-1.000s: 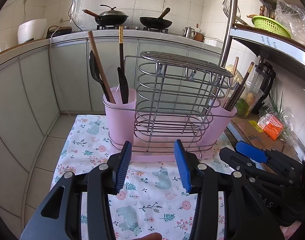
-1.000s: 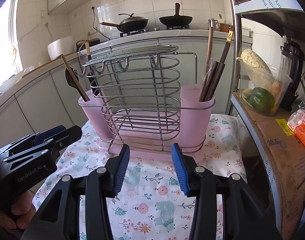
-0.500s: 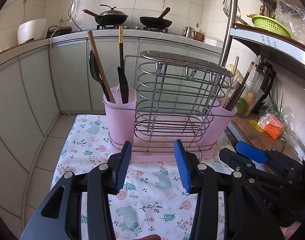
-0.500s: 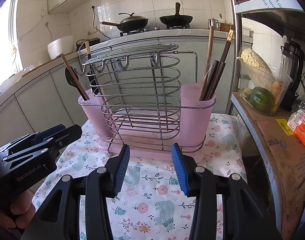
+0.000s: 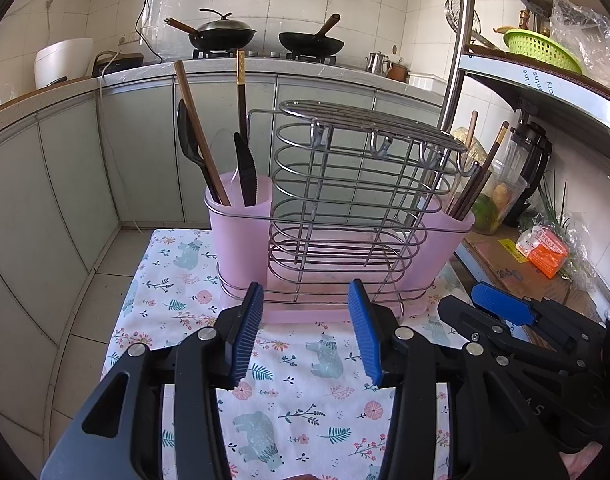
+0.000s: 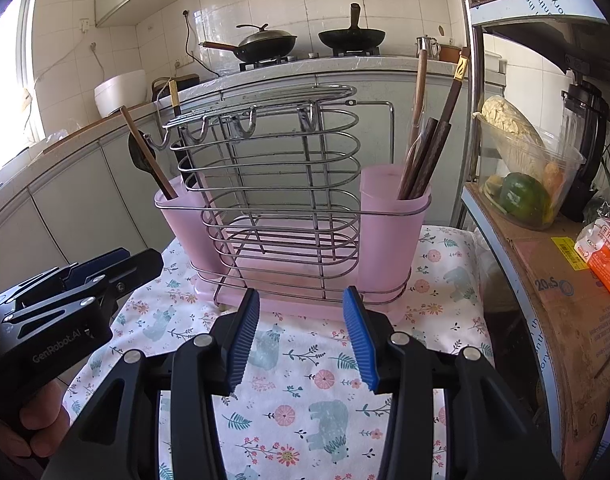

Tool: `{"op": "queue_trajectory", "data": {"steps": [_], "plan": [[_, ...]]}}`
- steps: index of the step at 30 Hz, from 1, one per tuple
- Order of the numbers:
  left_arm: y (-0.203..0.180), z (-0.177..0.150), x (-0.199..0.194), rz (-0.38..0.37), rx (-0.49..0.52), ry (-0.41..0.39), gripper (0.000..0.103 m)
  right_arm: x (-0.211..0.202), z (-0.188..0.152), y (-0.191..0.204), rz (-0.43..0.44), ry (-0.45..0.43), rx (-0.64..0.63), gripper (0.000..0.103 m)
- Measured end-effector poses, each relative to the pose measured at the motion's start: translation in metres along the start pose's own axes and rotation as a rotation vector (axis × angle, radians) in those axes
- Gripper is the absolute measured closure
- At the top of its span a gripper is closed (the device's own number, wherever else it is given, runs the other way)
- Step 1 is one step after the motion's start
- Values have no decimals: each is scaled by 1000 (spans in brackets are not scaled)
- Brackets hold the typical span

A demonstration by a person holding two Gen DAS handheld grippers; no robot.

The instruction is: Organize utensils

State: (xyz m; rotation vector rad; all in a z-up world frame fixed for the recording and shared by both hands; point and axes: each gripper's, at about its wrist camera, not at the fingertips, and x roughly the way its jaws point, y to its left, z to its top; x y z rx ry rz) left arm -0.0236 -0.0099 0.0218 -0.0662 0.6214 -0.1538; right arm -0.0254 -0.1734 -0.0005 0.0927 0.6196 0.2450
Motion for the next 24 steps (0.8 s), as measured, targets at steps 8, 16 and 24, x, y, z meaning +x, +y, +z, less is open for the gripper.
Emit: {"op": "queue_trajectory", "data": {"steps": [8, 16, 24], "plan": [[0, -1, 2, -1, 1, 3, 58, 0, 0, 1, -1, 1, 0, 60], [2, -1, 5, 2, 3, 9, 58, 3, 1, -1, -2, 9, -4, 60], [3, -2, 7, 0, 4, 17, 58, 5, 1, -2, -1, 15, -5, 60]]}}
